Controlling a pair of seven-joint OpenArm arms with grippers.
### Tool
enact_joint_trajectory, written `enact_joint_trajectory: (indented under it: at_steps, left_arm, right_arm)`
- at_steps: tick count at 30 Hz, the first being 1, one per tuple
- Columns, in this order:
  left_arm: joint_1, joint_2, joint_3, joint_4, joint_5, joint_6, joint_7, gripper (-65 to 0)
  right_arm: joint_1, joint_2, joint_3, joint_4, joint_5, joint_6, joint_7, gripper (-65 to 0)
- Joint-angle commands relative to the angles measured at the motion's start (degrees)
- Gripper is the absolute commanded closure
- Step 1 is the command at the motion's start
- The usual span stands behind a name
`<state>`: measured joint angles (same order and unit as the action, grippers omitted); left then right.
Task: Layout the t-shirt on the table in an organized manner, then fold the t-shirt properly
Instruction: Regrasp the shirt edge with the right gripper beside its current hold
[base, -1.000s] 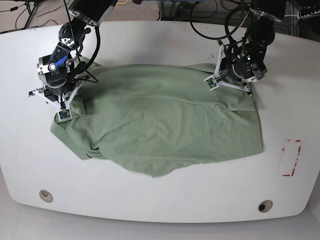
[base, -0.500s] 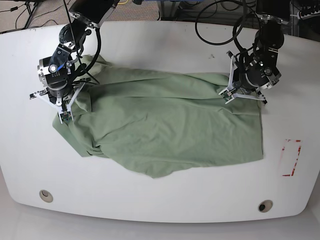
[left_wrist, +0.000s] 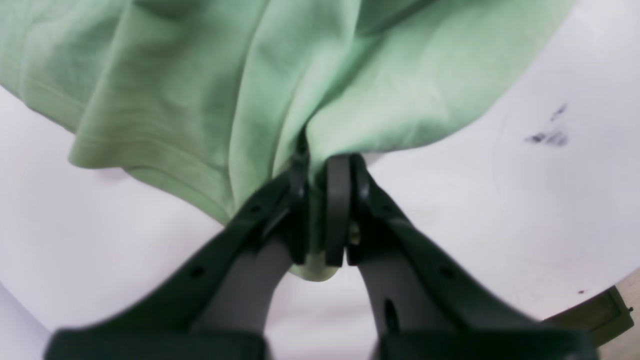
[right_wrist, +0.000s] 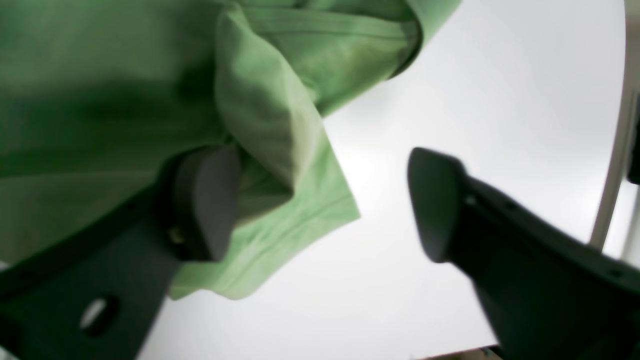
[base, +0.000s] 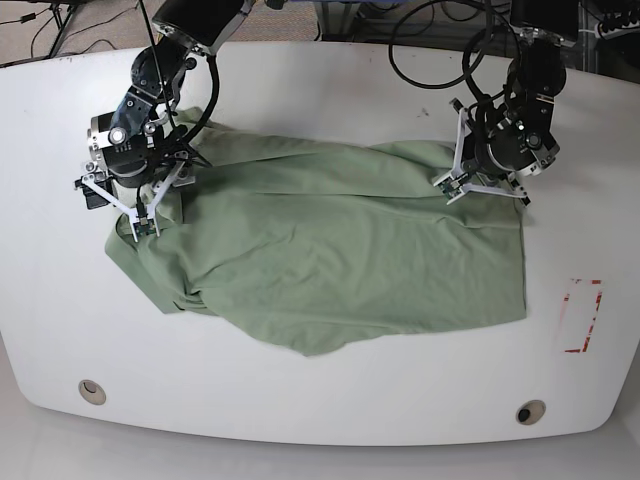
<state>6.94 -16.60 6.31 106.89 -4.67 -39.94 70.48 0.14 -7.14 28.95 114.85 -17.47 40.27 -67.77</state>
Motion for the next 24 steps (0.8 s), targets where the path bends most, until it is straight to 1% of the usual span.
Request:
enact_joint_trajectory:
  at_steps: [1, 3, 6, 10, 12, 17, 19, 22, 24]
  left_arm:
    - [-0.7, -0.5, -0.3, 0.8, 0.1, -0.1, -0.5, -0.6]
    - [-0.7, -0.6, -0.3, 0.8, 0.1, -0.1, -0.5, -0.6]
    - [-0.7, -0.6, -0.4, 0.8, 0.1, -0.1, -0.5, -0.6]
    - [-0.7, -1.2, -0.4, 0.8, 0.1, -0.1, -0.5, -0.6]
    - [-0.7, -1.3, -0.3, 0.8, 0.1, -0.1, -0.5, -0.6]
    - [-0.7, -1.4, -0.3, 0.8, 0.1, -0.1, -0.5, -0.7]
    - [-0.7, -1.4, -0.4, 0.8, 0.1, -0.1, -0.5, -0.7]
    - [-0.7, -1.4, -0.5, 0.8, 0.1, -0.1, -0.5, -0.7]
    - [-0.7, -1.4, -0.5, 0.8, 0.1, -0.1, -0.5, -0.7]
  right_arm:
    - [0.8, 0.3, 0.1, 0.8, 3.1, -0.3, 0.8, -59.8]
    - [0.8, 0.3, 0.4, 0.5, 5.3, -0.3, 0.8, -60.7]
    - [1.0, 0.7, 0.4, -1.1, 7.4, -0.3, 0.9, -60.4]
    - [2.6, 0.9, 0.5, -3.3, 7.7, -0.3, 2.5, -59.5]
    - [2.8, 1.0, 0.5, -4.5, 7.9, -0.3, 3.5, -57.5]
    - [4.3, 1.0, 0.5, -8.1, 8.0, -0.3, 5.7, -49.5]
    - [4.9, 1.0, 0.5, -10.0, 8.0, -0.3, 6.8, -45.0]
    - [5.6, 1.0, 0.5, -12.4, 8.0, -0.3, 7.8, -41.5]
    - [5.9, 1.1, 0.5, -13.4, 8.0, -0.3, 8.2, -40.6]
